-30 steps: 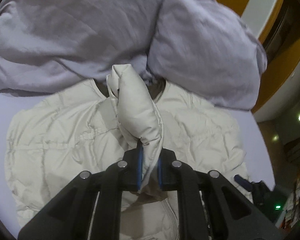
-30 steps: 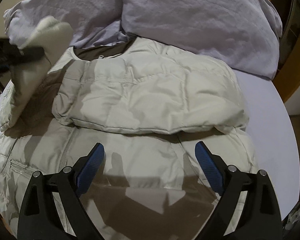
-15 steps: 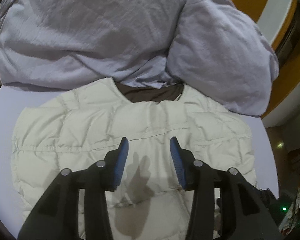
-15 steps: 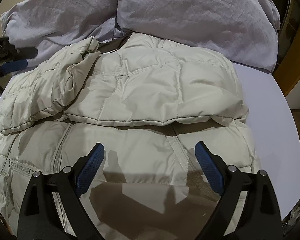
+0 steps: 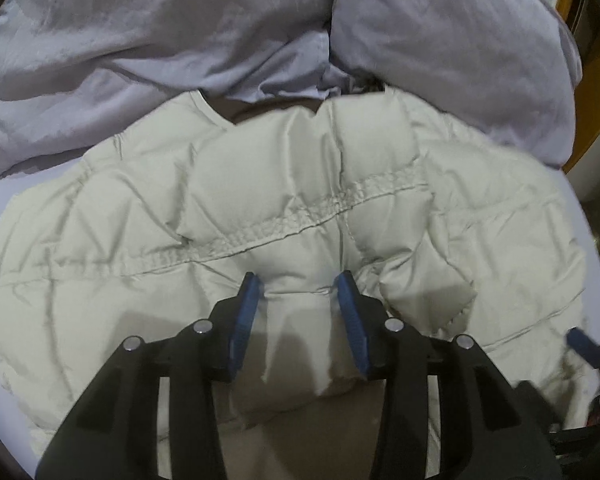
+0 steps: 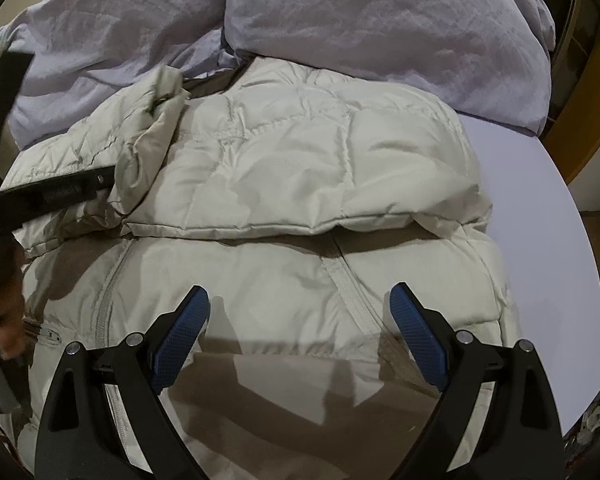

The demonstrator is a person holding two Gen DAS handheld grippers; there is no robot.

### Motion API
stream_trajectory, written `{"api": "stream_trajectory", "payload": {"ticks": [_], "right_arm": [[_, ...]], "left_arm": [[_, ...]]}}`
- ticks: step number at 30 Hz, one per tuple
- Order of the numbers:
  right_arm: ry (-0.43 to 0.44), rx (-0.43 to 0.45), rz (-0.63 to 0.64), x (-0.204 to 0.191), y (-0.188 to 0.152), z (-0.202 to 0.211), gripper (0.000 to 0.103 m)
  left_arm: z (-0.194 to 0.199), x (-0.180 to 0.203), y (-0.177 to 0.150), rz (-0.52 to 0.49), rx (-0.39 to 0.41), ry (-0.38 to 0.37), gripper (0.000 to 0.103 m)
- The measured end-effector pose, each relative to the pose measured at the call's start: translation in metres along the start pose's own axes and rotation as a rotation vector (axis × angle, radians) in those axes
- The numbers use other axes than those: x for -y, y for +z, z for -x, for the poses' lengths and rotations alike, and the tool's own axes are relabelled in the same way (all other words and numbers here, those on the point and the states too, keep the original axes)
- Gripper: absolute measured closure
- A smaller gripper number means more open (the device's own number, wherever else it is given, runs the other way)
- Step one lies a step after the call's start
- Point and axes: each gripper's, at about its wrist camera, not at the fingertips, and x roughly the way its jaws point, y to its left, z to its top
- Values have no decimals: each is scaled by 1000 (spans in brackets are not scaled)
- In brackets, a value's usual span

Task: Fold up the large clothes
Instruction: 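Grasp the hem edge with the left gripper while the right gripper grasps the hem too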

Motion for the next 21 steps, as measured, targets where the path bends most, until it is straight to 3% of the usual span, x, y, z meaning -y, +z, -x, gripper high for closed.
{"api": "stream_trajectory", "payload": {"ticks": [9,13,21], "right_arm": [[1,22,2,1,-9,16,9],[1,33,5,3,-17,26,9],[1,48,28,11,-42,46,9]], "left_arm": [[25,-13,-3,54,31,-18,60],[51,-21,-18,55,74,1,45],[107,-58,-77,87,126,57,30]]}}
